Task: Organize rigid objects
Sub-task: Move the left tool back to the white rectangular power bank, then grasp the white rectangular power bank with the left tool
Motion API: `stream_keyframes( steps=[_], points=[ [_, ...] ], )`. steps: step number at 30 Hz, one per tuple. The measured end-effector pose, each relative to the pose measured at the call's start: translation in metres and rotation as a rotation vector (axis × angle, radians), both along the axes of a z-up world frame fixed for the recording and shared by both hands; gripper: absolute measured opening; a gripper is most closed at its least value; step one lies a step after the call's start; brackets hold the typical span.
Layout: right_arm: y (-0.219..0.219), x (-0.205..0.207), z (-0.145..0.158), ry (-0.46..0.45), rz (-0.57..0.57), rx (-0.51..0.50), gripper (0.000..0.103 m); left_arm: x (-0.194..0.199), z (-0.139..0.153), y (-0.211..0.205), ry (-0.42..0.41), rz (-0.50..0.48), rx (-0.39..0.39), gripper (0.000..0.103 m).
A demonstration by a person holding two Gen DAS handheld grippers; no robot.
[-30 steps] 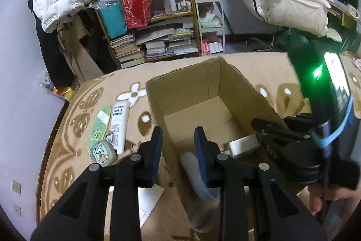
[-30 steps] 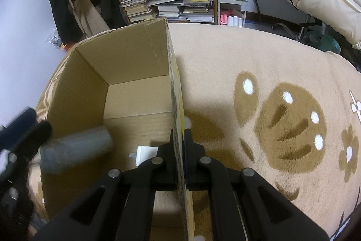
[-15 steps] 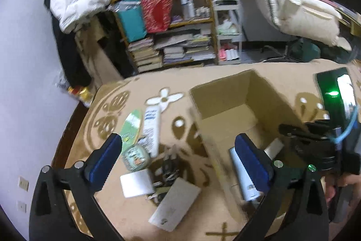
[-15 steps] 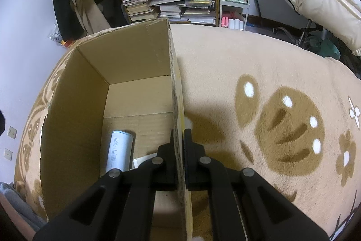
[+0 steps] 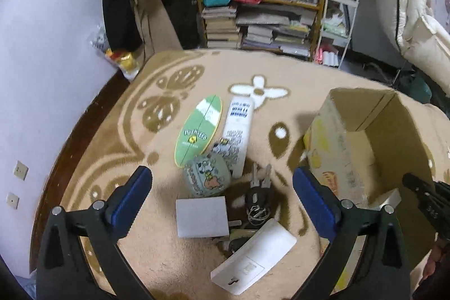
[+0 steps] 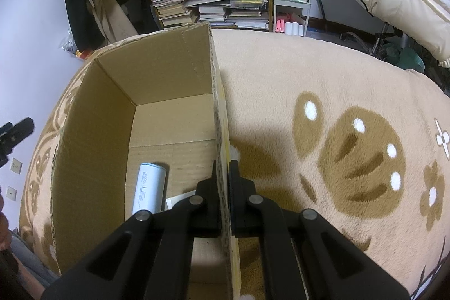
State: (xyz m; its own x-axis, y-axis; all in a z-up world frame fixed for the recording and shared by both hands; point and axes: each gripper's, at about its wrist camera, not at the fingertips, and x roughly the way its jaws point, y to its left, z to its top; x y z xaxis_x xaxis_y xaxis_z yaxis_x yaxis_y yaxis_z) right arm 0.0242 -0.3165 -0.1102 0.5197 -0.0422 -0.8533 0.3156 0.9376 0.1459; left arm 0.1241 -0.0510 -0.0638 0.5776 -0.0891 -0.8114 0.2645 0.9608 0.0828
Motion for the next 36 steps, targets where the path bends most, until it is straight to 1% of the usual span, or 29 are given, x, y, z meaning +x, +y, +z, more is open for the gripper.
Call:
stream_keyframes(
  steps=[3,5,8,10,15,18,21,23,26,28,30,32,35,36],
  points=[
    [0.000,0.000,0.000,0.000,-0.002,0.003,0.005,0.007,-0.017,0.001,0.027,0.014,0.038,0.099],
    [0.001,0.000,-0.001,-0.001,-0.002,0.002,0.005,0.010,-0.027,0.003,0.057,0.023,0.047,0.099],
    [0.002,0.000,-0.001,-0.001,-0.003,0.005,0.005,0.017,-0.044,0.010,0.110,0.052,0.024,0.099],
    [0.002,0.000,-0.001,0.000,-0.002,0.003,0.005,0.022,-0.056,0.015,0.142,0.082,0.033,0.099],
    [0.001,0.000,-0.001,-0.001,-0.002,0.003,0.005,0.026,-0.071,0.021,0.181,0.126,0.041,0.099],
    [0.001,0.000,-0.001,-0.001,-0.002,0.003,0.005,0.027,-0.080,0.022,0.211,0.134,0.035,0.098],
    [0.001,0.000,-0.001,-0.001,-0.001,0.002,0.005,0.027,-0.090,0.021,0.241,0.133,0.044,0.087],
    [0.001,0.000,-0.001,-0.001,-0.002,0.004,0.005,0.026,-0.094,0.020,0.250,0.135,0.054,0.086],
    [0.001,0.000,-0.001,-0.001,-0.003,0.004,0.005,0.028,-0.100,0.022,0.266,0.150,0.049,0.086],
    [0.001,0.000,-0.001,-0.001,-0.002,0.003,0.005,0.029,-0.105,0.027,0.272,0.188,0.031,0.086],
    [0.001,0.000,-0.001,0.000,-0.002,0.004,0.005,0.030,-0.109,0.033,0.277,0.225,-0.008,0.085],
    [0.001,0.000,-0.001,-0.001,-0.002,0.004,0.005,0.029,-0.108,0.034,0.265,0.229,-0.008,0.081],
    [0.001,0.000,-0.001,-0.001,-0.001,0.004,0.005,0.025,-0.107,0.029,0.242,0.205,0.010,0.072],
    [0.001,0.000,-0.002,-0.001,-0.002,0.005,0.005,0.024,-0.106,0.028,0.238,0.196,0.013,0.065]
  ],
)
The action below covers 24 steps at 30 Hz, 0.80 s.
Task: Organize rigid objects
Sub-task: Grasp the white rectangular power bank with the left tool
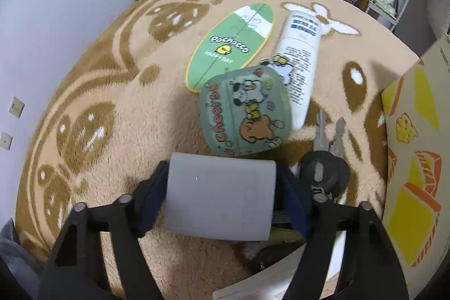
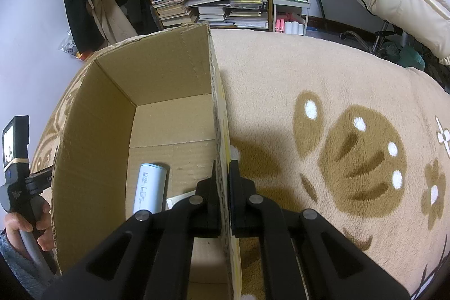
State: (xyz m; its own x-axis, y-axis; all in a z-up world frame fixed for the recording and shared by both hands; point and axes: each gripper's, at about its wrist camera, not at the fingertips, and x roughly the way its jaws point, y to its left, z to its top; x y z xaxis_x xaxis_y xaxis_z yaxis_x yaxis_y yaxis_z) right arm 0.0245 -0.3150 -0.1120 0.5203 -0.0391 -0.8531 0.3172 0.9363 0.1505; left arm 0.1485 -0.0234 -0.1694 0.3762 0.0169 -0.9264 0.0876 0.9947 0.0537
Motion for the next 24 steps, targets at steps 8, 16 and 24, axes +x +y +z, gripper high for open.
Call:
stream_keyframes(
  steps=[8,16,24],
  points=[
    [0.000,0.000,0.000,0.000,0.001,-0.001,0.005,0.001,0.005,0.002,0.014,0.015,-0.007,0.060],
    [0.000,0.000,0.000,0.000,0.001,-0.002,0.005,-0.005,0.015,-0.002,-0.026,-0.001,0.053,0.060],
    [0.001,0.000,0.000,0.000,0.000,-0.003,0.005,-0.014,0.042,-0.001,-0.101,-0.009,0.040,0.060]
  ],
)
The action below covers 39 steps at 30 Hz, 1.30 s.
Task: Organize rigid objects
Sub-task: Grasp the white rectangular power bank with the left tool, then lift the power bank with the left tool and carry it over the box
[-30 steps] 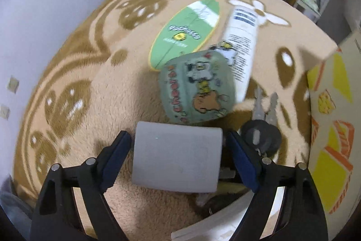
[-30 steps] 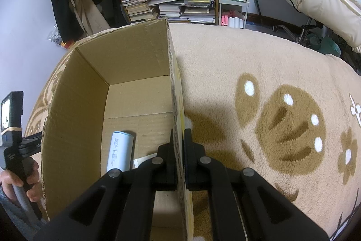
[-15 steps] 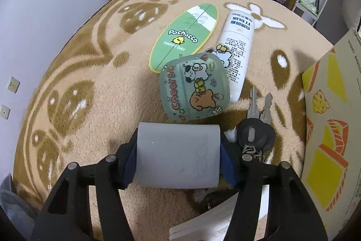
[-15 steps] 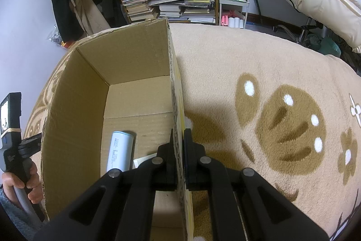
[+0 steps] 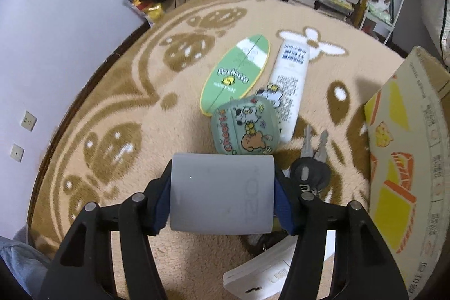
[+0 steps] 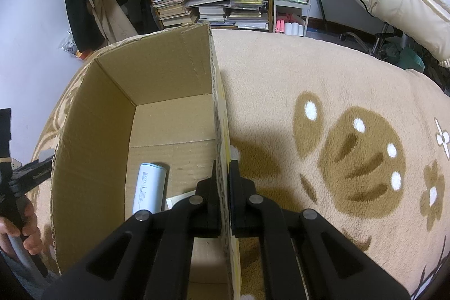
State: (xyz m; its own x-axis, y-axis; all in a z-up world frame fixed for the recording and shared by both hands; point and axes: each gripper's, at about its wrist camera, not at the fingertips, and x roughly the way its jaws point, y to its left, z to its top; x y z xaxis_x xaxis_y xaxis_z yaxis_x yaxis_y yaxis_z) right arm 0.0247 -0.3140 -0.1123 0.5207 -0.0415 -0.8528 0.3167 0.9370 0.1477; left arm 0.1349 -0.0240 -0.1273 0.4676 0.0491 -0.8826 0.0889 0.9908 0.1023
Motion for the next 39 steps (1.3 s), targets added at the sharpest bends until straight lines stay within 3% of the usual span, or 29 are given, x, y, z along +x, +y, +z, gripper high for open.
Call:
stream_keyframes(
  steps=[9,27,32,39],
  points=[
    [0.000,0.000,0.000,0.000,0.000,0.000,0.005,-0.024,0.046,-0.026,-0.145,-0.118,0.017,0.060],
    [0.001,0.000,0.000,0.000,-0.001,0.000,0.005,-0.086,0.124,-0.078,-0.316,-0.298,-0.082,0.060],
    [0.001,0.000,0.000,0.000,0.000,-0.001,0.005,-0.101,0.133,-0.095,-0.335,-0.346,-0.102,0.060],
    [0.001,0.001,-0.001,-0.001,-0.004,0.001,0.005,-0.115,0.122,-0.125,-0.281,-0.436,-0.148,0.060]
  ],
)
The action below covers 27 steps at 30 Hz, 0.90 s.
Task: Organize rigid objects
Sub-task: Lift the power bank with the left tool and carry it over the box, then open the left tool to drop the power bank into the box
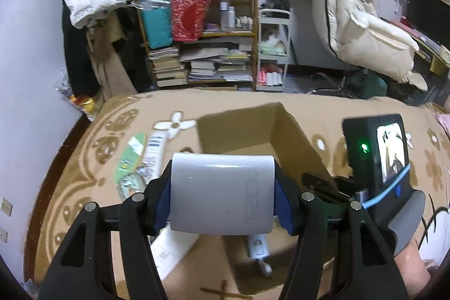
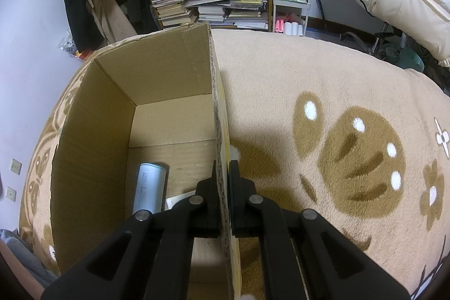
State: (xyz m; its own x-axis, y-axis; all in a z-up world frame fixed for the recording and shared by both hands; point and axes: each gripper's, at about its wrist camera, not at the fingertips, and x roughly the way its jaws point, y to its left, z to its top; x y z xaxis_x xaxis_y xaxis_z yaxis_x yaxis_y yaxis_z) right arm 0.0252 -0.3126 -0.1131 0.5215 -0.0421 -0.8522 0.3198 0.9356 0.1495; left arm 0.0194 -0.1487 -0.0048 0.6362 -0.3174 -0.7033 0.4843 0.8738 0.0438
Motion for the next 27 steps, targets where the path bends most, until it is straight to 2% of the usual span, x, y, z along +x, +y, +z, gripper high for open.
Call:
stream_keyframes(
  steps=[5,13,27],
  points=[
    [0.000,0.000,0.000,0.000,-0.001,0.000,0.005,-0.004,-0.013,-0.015,0.015,-0.033,0.034,0.060],
    [0.000,0.000,-0.001,0.002,-0.004,0.010,0.005,0.008,-0.030,-0.014,0.087,-0.003,0.025,0.060],
    [0.000,0.002,-0.002,0.003,-0.005,0.014,0.006,0.023,-0.040,-0.020,0.106,0.026,0.057,0.060]
  ],
)
